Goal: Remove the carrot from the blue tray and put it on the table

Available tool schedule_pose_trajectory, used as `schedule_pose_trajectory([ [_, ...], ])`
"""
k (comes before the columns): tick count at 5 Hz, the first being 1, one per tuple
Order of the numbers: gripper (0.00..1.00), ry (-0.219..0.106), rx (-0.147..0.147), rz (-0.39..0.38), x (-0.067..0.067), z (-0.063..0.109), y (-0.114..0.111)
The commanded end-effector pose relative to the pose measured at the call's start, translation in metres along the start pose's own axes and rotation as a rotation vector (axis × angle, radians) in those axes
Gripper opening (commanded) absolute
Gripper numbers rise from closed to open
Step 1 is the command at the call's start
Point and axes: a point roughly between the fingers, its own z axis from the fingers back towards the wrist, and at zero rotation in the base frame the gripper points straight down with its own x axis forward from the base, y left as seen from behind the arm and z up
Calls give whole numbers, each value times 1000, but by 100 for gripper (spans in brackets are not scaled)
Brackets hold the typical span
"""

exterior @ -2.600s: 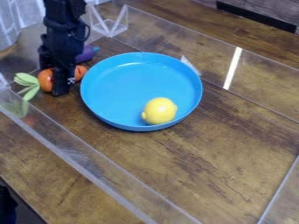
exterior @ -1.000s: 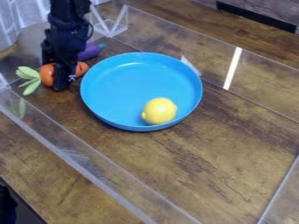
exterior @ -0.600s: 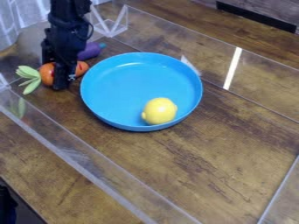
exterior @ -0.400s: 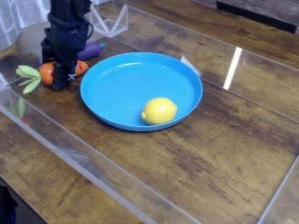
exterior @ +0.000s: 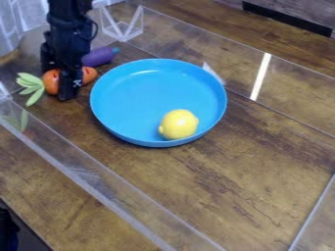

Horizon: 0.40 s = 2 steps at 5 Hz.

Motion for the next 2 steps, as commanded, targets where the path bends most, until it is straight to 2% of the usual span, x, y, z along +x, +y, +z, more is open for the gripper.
schedule_pose_trajectory([
  [1, 100, -67, 9, 28, 1, 25, 13],
  [2, 100, -89, -4, 34, 1, 33, 14],
])
